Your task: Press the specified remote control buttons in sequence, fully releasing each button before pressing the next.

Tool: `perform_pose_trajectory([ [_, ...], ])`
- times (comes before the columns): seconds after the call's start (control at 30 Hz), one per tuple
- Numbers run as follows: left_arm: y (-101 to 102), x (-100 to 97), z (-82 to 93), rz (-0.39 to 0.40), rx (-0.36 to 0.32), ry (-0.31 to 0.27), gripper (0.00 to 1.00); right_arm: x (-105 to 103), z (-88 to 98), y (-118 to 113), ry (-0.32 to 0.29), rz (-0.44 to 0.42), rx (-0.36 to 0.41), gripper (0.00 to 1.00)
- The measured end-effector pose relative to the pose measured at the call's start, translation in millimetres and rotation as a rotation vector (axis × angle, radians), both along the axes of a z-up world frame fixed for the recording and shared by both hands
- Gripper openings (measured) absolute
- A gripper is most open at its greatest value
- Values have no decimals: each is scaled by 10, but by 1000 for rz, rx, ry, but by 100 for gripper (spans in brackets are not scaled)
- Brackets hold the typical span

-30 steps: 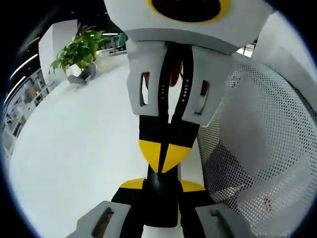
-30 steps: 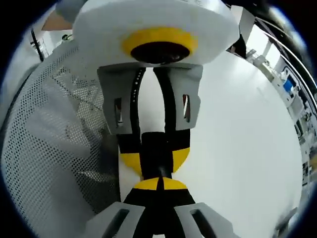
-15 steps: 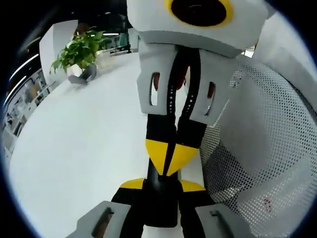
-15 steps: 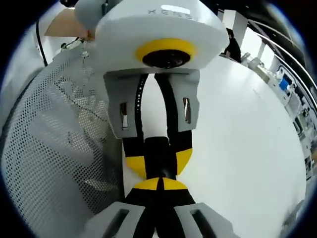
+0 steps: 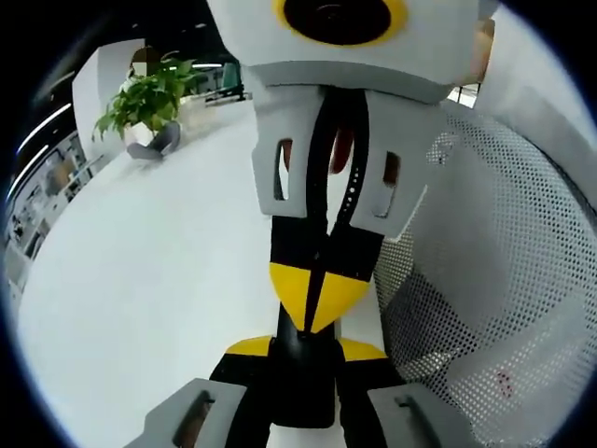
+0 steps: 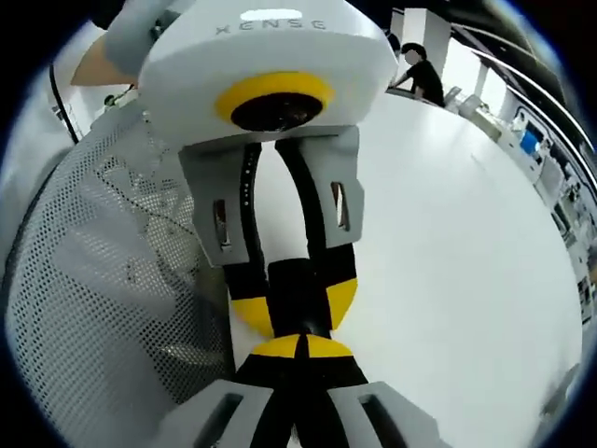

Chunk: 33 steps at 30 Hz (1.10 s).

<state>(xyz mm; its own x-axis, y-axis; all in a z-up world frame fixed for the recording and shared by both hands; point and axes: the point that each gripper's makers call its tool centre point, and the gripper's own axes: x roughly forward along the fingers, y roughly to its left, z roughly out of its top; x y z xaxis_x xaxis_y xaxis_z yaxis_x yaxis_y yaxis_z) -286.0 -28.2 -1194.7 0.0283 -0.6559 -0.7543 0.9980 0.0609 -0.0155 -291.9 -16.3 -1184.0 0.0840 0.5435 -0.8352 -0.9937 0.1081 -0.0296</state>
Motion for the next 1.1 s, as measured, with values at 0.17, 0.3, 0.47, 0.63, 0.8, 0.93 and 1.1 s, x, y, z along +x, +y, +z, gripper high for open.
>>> perform_pose_trajectory([
  [0.17, 3, 0, 1, 1, -5, 1, 24, 26, 3, 35, -2, 2, 1, 0],
  [0.3, 5, -1, 2, 0, -7, 1, 24, 24, -5, 36, -25, 60, -16, 0],
  [0.47, 5, -2, 1, -5, 4, -1, 24, 33, -19, 77, -119, 121, -38, 0],
  [0.63, 10, 0, -3, 3, -3, 2, 24, 49, -14, 74, -132, 43, -2, 0],
  [0.8, 5, 1, -6, 6, 0, -2, 24, 62, -1, 66, -95, -20, 63, 0],
  [0.93, -4, 3, -8, -5, 31, -5, 24, 62, 18, 82, -41, -56, 142, 0],
  [1.1, 6, -1, -4, -2, 44, -8, 24, 85, 26, 93, -12, -84, 174, 0],
])
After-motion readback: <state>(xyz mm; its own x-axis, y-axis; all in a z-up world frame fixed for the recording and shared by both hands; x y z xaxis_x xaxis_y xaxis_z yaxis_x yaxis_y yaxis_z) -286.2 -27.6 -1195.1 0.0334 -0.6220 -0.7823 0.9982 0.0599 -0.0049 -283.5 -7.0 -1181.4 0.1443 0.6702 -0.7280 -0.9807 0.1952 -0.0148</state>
